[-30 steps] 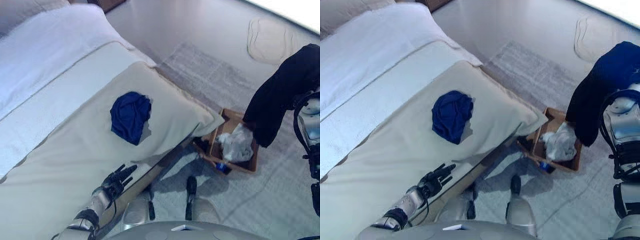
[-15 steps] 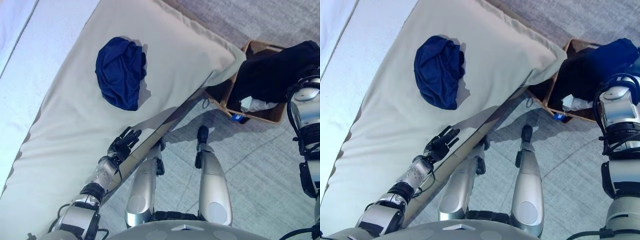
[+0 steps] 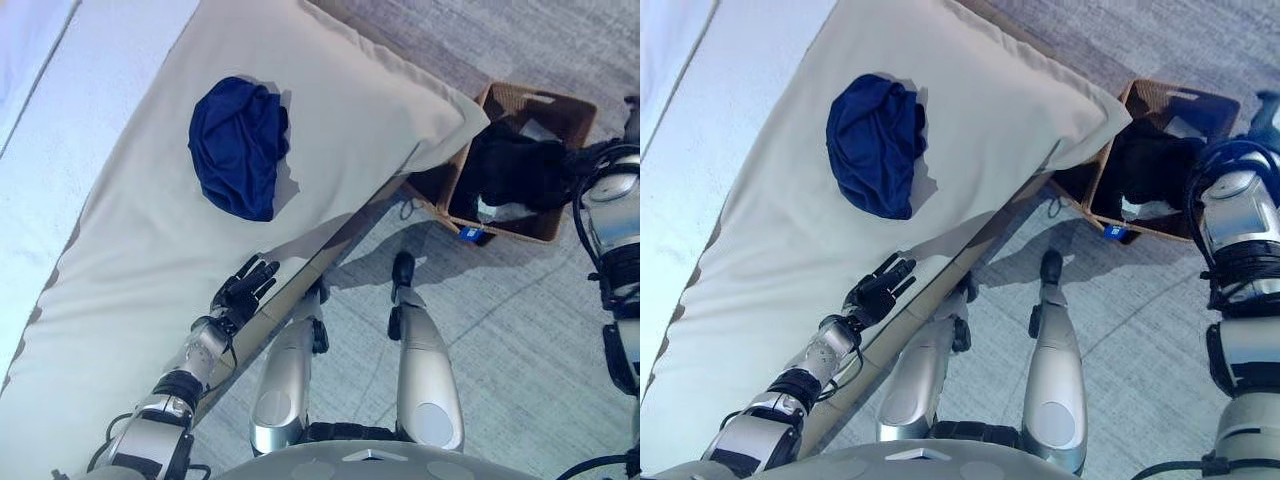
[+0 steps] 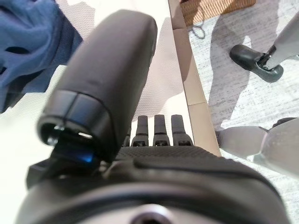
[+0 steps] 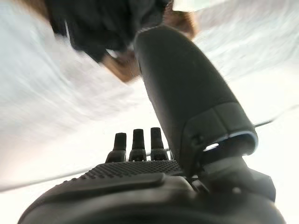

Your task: Pick up the clothes from the bed and place them into the basket

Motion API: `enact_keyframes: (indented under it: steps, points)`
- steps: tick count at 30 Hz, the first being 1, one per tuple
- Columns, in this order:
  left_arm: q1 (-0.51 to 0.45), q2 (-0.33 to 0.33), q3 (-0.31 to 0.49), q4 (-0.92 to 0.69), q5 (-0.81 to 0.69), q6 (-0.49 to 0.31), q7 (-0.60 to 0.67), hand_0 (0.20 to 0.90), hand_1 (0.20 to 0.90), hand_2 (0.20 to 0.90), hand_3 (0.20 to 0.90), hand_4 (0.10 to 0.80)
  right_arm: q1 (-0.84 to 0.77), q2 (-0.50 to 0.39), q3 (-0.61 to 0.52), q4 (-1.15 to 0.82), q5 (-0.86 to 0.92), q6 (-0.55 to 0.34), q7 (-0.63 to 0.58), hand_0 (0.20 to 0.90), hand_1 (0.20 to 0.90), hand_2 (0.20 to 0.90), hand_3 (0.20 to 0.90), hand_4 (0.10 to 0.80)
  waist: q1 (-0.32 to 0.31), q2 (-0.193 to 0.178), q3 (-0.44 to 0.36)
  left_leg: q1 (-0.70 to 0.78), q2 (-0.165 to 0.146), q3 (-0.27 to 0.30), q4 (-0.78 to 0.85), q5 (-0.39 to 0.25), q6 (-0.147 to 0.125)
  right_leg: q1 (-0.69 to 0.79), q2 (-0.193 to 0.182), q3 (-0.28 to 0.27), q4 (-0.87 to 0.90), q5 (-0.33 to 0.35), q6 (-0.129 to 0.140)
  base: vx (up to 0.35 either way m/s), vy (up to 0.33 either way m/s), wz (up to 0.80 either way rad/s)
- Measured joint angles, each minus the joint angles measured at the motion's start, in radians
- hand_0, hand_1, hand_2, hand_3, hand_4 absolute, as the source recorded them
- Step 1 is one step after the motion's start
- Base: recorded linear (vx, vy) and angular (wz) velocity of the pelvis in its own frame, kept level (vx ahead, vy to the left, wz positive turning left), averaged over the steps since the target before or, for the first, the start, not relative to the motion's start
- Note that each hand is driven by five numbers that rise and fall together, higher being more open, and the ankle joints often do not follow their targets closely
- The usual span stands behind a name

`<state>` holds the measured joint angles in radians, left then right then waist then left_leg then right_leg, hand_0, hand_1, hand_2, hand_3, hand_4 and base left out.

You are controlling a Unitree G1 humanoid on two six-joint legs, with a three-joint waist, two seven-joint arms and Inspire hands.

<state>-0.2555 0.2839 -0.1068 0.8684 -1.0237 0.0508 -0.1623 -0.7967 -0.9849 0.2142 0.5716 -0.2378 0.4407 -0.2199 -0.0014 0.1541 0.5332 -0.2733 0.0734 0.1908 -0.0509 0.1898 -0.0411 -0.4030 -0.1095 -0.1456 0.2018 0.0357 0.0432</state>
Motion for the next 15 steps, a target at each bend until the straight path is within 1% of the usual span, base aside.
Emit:
enact_keyframes:
  steps: [2,4,6,7,8,9,11,12,13,14,15]
  points:
    - [0.015,0.0,0.02,0.0,0.0,0.01,0.0,0.9,0.9,0.9,0.9,0.8,0.03,-0.071,-0.002,-0.107,-0.089,-0.01,0.115,0.9,0.9,0.9,0.9,0.8,0.002,-0.005,0.0,0.029,0.002,-0.008,-0.012,0.0,0.0,0.046,0.004,-0.01,-0.032,0.008,0.001,0.109,0.124,0.14]
    - [0.046,-0.009,0.057,0.0,0.0,0.014,0.0,0.9,0.9,0.9,0.9,0.8,0.072,-0.144,-0.006,-0.218,-0.171,-0.042,0.231,0.9,0.9,0.9,0.9,0.8,-0.001,-0.009,0.0,0.069,0.001,-0.021,-0.026,-0.003,0.0,0.106,0.006,-0.028,-0.071,0.013,0.009,0.159,0.146,0.2]
    - [0.07,-0.011,0.078,-0.001,0.0,0.015,0.0,0.9,0.9,0.9,0.9,0.8,0.133,-0.204,-0.027,-0.307,-0.233,-0.085,0.304,0.9,0.9,0.9,0.9,0.8,0.0,-0.021,-0.002,0.104,0.001,-0.037,-0.03,-0.01,-0.002,0.169,0.008,-0.047,-0.114,0.018,0.016,0.186,0.13,0.26]
    - [0.088,-0.007,0.087,-0.003,0.0,0.013,0.0,0.9,0.9,0.9,0.9,0.8,0.169,-0.216,-0.052,-0.338,-0.255,-0.117,0.32,0.9,0.9,0.9,0.9,0.8,0.0,-0.035,-0.007,0.114,0.0,-0.048,-0.029,-0.014,-0.004,0.196,0.009,-0.06,-0.135,0.019,0.017,0.239,0.184,0.26]
    - [0.11,-0.003,0.109,-0.003,0.001,0.013,0.0,0.9,0.9,0.9,0.9,0.8,0.189,-0.216,-0.066,-0.367,-0.255,-0.151,0.318,0.9,0.9,0.9,0.9,0.8,0.002,-0.06,-0.013,0.124,0.0,-0.053,-0.029,-0.018,-0.003,0.218,0.011,-0.065,-0.154,0.021,0.02,0.185,0.174,0.21]
    - [0.122,-0.001,0.125,0.0,0.002,0.014,0.0,0.9,0.9,0.9,0.9,0.8,0.193,-0.216,-0.075,-0.391,-0.244,-0.165,0.319,0.9,0.9,0.9,0.9,0.8,0.004,-0.076,-0.012,0.137,0.0,-0.055,-0.029,-0.022,-0.005,0.237,0.011,-0.07,-0.161,0.026,0.023,0.196,0.198,0.13]
    - [0.141,0.0,0.156,0.026,0.005,0.018,0.002,0.9,0.9,0.9,0.9,0.8,0.193,-0.214,-0.084,-0.458,-0.166,-0.2,0.319,0.9,0.9,0.9,0.9,0.8,0.006,-0.111,-0.023,0.158,-0.003,-0.063,-0.028,-0.022,-0.005,0.274,0.01,-0.088,-0.179,0.029,0.025,0.177,0.146,0.17]
    - [0.14,0.0,0.166,0.045,0.007,0.02,0.003,0.9,0.9,0.9,0.9,0.8,0.193,-0.212,-0.084,-0.491,-0.13,-0.223,0.327,0.9,0.9,0.9,0.9,0.8,0.021,-0.131,-0.028,0.176,-0.004,-0.07,-0.028,-0.024,-0.003,0.299,0.01,-0.092,-0.188,0.029,0.025,0.164,0.131,0.17]
    - [0.14,0.001,0.169,0.051,0.01,0.021,0.002,0.9,0.9,0.9,0.9,0.8,0.192,-0.208,-0.084,-0.503,-0.119,-0.237,0.333,0.9,0.9,0.9,0.9,0.8,0.03,-0.139,-0.034,0.181,-0.004,-0.072,-0.027,-0.024,-0.004,0.306,0.01,-0.096,-0.189,0.029,0.025,0.193,0.12,0.22]
    - [0.139,0.004,0.182,0.061,0.035,0.029,0.002,0.9,0.9,0.9,0.9,0.8,0.188,-0.19,-0.084,-0.519,-0.108,-0.279,0.341,0.9,0.9,0.9,0.9,0.8,0.046,-0.16,-0.053,0.182,-0.004,-0.083,-0.025,-0.024,-0.004,0.323,0.01,-0.114,-0.197,0.029,0.025,0.156,0.079,0.28]
    - [0.139,0.009,0.182,0.072,0.048,0.029,0.002,0.9,0.9,0.9,0.9,0.8,0.177,-0.169,-0.077,-0.517,-0.106,-0.294,0.343,0.9,0.9,0.9,0.9,0.8,0.055,-0.172,-0.061,0.183,-0.005,-0.093,-0.022,-0.025,-0.006,0.335,0.011,-0.123,-0.206,0.028,0.025,0.223,0.077,0.51]
